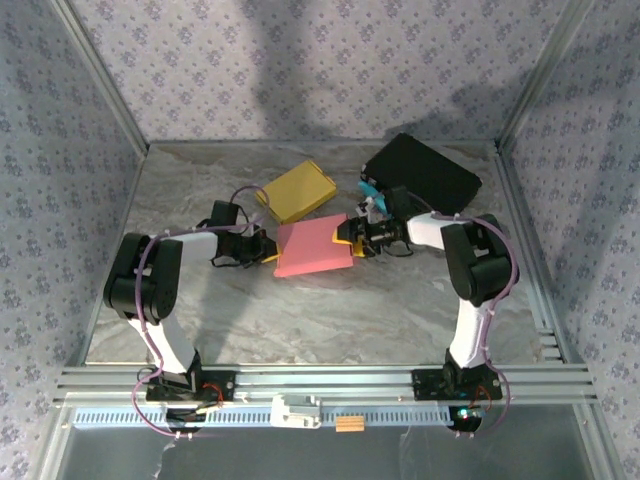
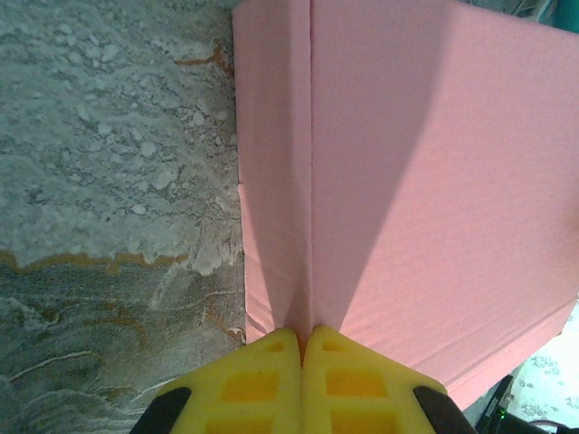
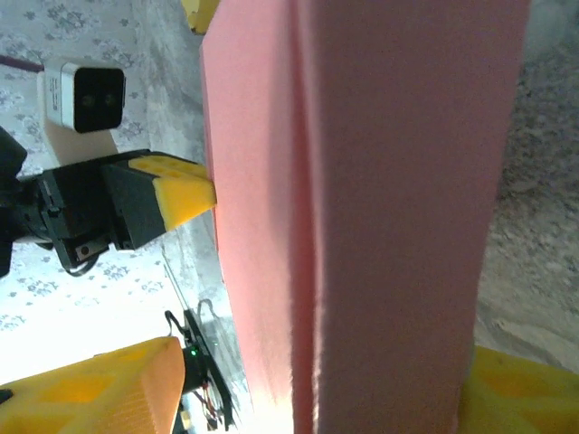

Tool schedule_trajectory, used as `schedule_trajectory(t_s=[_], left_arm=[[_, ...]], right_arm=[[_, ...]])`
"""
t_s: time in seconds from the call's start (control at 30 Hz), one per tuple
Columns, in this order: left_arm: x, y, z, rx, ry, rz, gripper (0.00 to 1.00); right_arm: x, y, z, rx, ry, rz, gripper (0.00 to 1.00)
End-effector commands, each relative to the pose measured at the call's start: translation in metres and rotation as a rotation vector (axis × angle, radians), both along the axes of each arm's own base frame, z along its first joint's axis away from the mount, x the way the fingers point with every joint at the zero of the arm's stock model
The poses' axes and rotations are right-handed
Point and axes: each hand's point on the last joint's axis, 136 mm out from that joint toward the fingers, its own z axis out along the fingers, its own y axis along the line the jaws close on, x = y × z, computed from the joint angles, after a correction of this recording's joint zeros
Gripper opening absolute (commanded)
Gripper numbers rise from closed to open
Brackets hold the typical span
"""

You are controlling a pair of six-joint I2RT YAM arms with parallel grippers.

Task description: Fold the paper box

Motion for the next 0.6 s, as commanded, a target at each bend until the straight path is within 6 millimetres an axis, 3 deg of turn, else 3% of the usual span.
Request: schedule_trajectory(t_s=[0.0, 0.2, 0.37, 0.57], left_arm=[[-0.009, 0.01, -0.021, 0.056, 0.07, 0.016, 0.06], [0.001, 0.007, -0.002, 0.028, 0.031, 0.037, 0.1], [0.01, 0.008, 0.038, 0.028, -0.064, 0.075, 0.23], [0.015, 0.026, 0.087, 0.101, -0.16, 0.198, 0.35]], right_arm=[[0.005, 0.012, 0.002, 0.052, 0.041, -0.013, 0.65], [0.012, 0.023, 0.009, 0.084, 0.09, -0.071, 0.54], [0.013, 0.021, 0.006, 0.053, 0.241, -0.146, 0.34], [0.004, 0.008, 0.01, 0.02, 0.421, -0.29, 0.33]])
